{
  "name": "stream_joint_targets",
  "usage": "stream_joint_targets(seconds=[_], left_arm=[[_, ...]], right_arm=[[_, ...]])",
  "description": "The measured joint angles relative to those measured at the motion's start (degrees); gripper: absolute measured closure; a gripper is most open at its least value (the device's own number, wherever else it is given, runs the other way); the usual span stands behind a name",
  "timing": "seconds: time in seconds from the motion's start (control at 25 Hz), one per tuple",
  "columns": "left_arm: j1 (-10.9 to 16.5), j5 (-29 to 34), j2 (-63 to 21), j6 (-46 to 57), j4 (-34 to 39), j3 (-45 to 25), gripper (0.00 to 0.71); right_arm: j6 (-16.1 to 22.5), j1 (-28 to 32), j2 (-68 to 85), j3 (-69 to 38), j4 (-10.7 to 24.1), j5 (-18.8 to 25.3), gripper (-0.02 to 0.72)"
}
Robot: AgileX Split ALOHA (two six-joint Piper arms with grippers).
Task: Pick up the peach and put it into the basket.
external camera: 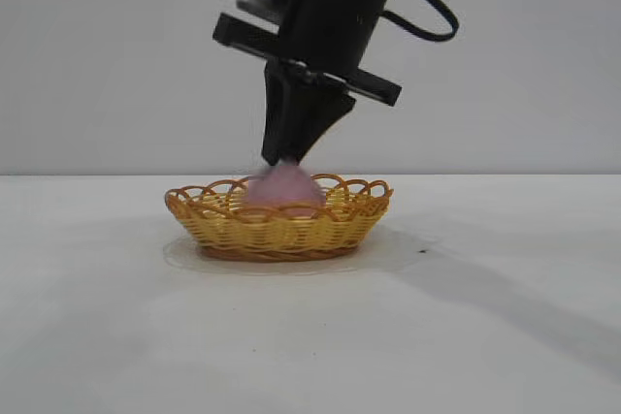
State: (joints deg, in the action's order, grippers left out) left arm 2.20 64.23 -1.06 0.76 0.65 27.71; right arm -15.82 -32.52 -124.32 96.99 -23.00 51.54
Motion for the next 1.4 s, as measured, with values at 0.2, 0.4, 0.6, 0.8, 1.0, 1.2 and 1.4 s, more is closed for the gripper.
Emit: stream_joint_targets(seconds=[0.2, 0.4, 0.6, 0.8, 1.0, 1.2, 1.4], left_arm=[[0.0, 0.0, 0.0, 0.0, 0.0, 0.0, 0.249], [0.0, 0.0, 0.0, 0.0, 0.0, 0.0, 0.249], [0.0, 0.0, 0.0, 0.0, 0.0, 0.0, 0.249], [0.0, 0.0, 0.0, 0.0, 0.0, 0.0, 0.249], [0.0, 0.0, 0.0, 0.0, 0.0, 0.0, 0.249], [0.0, 0.0, 0.0, 0.0, 0.0, 0.0, 0.249], [0.0, 0.0, 0.0, 0.0, 0.0, 0.0, 0.249]], right_arm=[[0.0, 1.15, 1.88, 0.0, 0.57, -1.16, 0.283], [8.77, 11.44, 6.54, 0.0, 10.3, -0.41, 0.298], [14.1, 24.39, 6.44, -3.56, 15.61, 1.14, 0.298], [13.77, 28.76, 6.67, -3.94, 15.86, 1.89, 0.298], [12.4, 28.65, 13.63, -9.53, 15.66, 0.73, 0.298], [11.94, 28.65, 32.2, -29.56, 15.76, -3.63, 0.298], [11.94, 28.65, 49.6, -47.11, 15.87, -0.37, 0.298]])
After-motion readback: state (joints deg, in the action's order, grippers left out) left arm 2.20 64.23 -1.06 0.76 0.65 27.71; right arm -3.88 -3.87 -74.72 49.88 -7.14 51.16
